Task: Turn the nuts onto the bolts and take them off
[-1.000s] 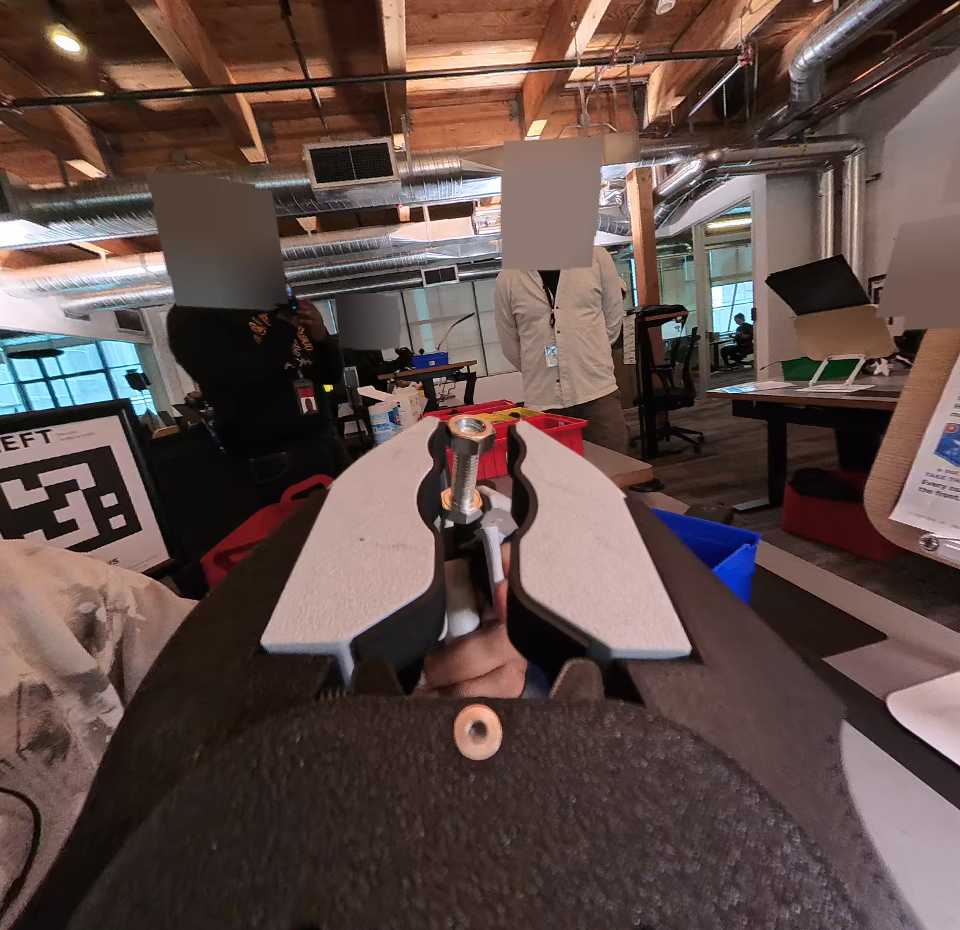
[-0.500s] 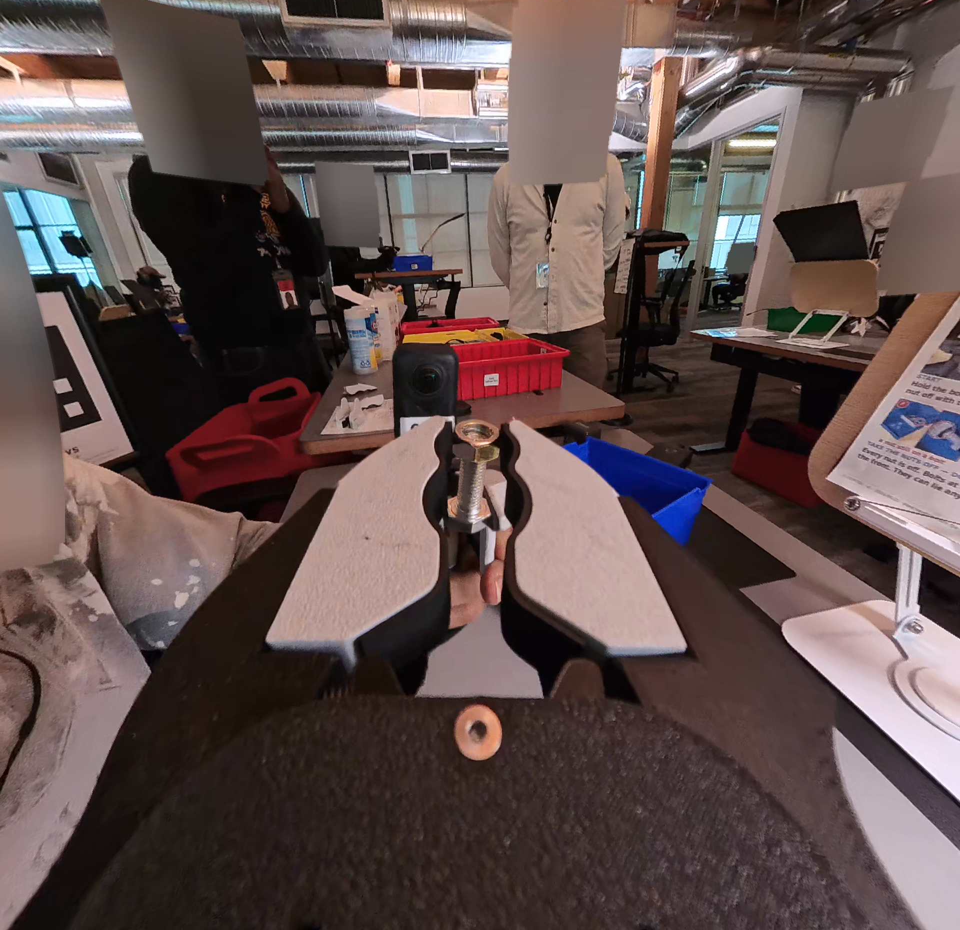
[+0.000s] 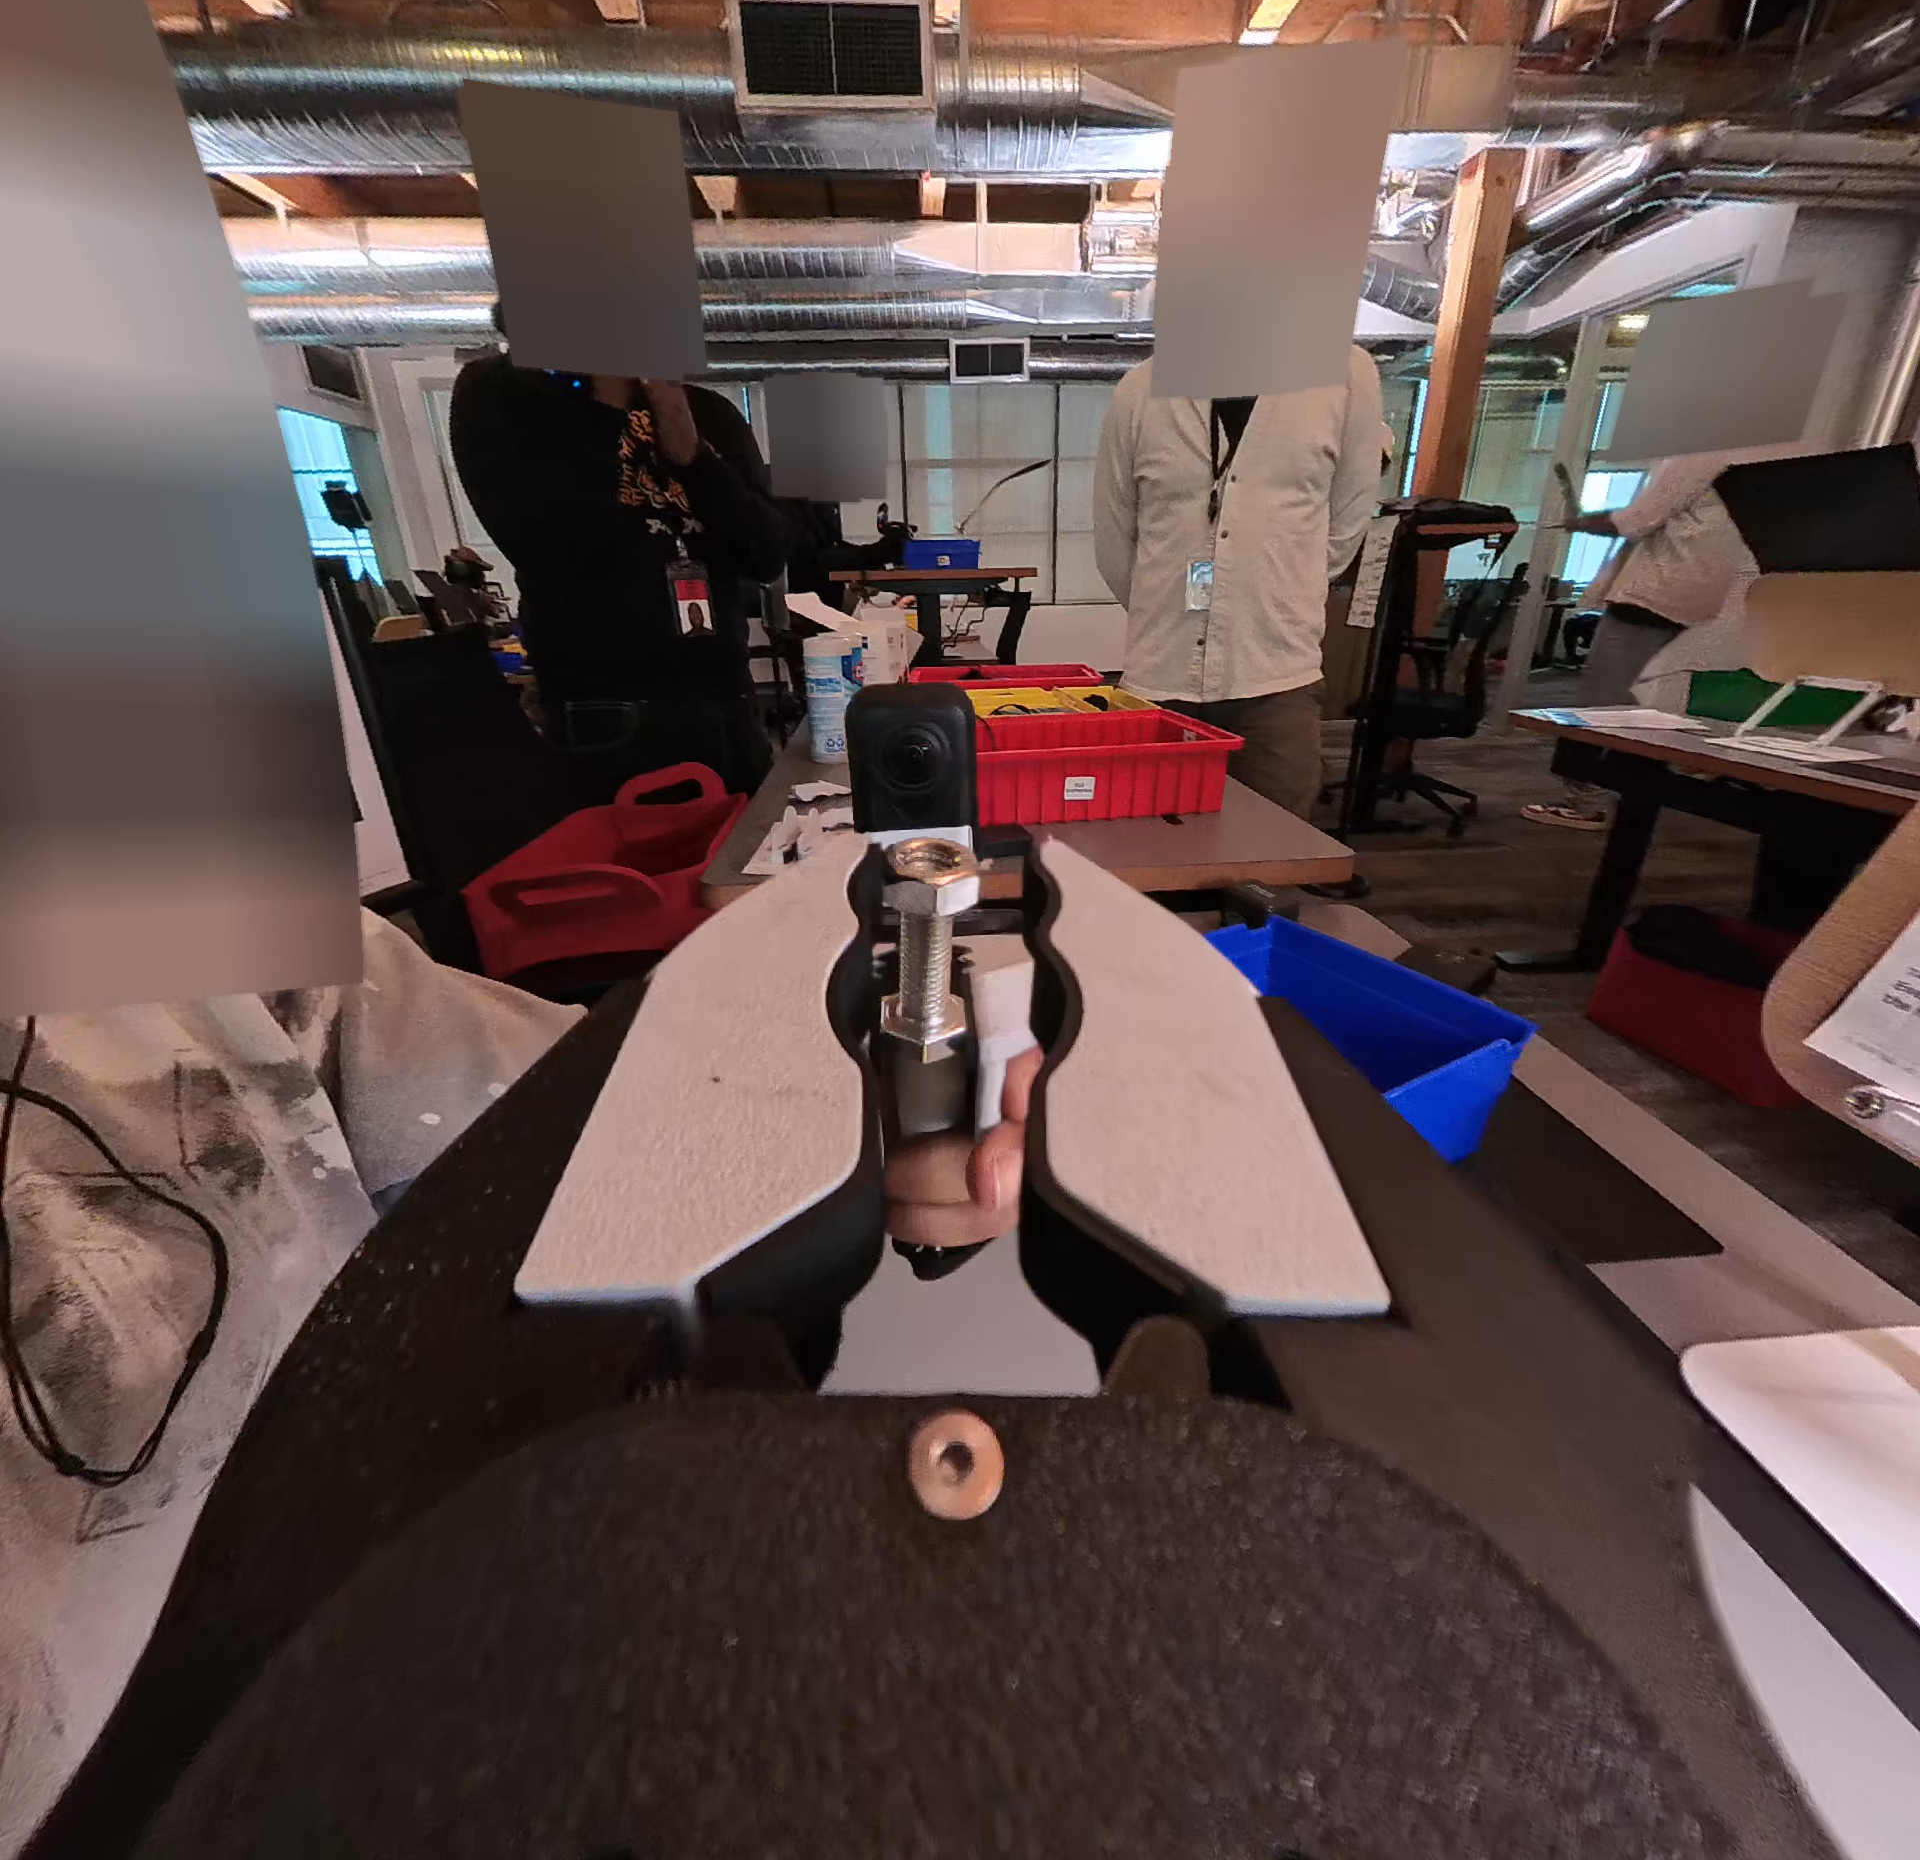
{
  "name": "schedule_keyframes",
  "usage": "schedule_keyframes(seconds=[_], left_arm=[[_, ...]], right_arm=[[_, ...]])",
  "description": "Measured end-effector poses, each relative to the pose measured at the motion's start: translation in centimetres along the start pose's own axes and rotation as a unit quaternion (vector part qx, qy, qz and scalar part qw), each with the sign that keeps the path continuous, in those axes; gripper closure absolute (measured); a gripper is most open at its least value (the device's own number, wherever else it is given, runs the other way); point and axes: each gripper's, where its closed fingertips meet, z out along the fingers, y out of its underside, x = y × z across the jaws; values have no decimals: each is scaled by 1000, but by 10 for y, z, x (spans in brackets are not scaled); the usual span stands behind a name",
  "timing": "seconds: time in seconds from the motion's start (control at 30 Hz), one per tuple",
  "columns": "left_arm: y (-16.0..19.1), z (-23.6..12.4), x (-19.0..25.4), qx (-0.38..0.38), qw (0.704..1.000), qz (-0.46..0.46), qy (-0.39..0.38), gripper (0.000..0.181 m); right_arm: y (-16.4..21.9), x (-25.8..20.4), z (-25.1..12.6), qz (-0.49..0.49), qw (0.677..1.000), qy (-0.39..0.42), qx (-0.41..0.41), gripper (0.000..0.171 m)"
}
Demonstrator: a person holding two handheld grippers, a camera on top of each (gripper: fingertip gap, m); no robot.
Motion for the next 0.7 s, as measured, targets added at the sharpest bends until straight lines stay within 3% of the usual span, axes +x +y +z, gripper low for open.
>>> schedule_keyframes(seconds=[0.07,0.13,0.3,0.5,0.7], left_arm=[[-3,-2,-2,11,1000,-2,-4,163],[-7,-4,-3,21,1000,-14,1,164],[-8,-8,-12,22,999,-22,-21,163],[2,-7,-20,4,999,-21,-44,163],[-3,-8,-16,10,999,-16,-36,163]], right_arm=[[-1,4,-2,4,1000,6,5,144],[-6,15,-8,12,999,34,23,154],[-14,18,-14,20,998,38,48,150],[-1,15,2,2,999,53,11,141],[-1,34,-8,19,996,87,19,151]])
